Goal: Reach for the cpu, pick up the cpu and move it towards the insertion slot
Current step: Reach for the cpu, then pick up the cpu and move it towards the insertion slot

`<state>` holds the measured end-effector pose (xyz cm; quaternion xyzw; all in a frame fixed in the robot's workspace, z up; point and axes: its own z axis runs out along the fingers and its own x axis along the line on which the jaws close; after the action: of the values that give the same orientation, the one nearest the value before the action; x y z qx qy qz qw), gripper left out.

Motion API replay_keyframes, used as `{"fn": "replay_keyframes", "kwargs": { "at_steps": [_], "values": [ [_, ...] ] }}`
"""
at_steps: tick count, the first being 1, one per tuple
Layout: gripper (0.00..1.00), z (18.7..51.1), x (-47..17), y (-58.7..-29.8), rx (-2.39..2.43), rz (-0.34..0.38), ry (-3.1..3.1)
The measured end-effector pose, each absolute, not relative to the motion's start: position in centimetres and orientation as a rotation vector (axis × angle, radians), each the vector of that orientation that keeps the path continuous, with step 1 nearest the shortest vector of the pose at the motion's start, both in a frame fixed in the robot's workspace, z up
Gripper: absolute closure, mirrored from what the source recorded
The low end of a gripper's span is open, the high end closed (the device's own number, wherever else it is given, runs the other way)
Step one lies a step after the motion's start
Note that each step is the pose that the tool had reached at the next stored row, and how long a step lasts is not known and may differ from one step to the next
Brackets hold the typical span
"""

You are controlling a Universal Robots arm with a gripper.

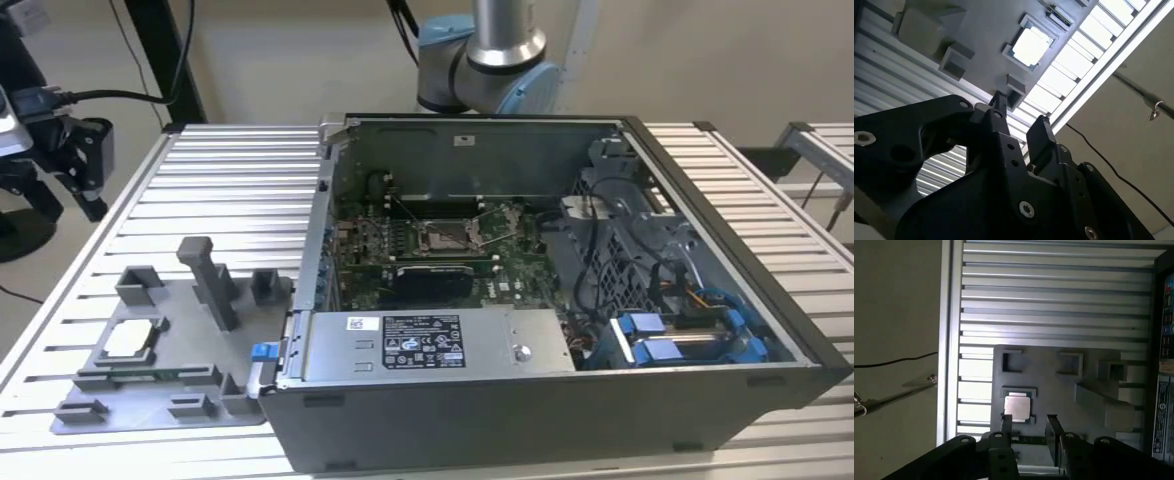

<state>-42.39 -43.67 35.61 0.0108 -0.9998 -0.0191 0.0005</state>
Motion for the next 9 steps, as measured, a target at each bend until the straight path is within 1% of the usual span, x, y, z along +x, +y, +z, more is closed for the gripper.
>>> {"fn": "replay_keyframes", "kwargs": {
  "at_steps": [9],
  "values": [
    [0.0, 35.57, -42.39, -43.68, 0.036, -0.06, -3.14]
  ]
}}
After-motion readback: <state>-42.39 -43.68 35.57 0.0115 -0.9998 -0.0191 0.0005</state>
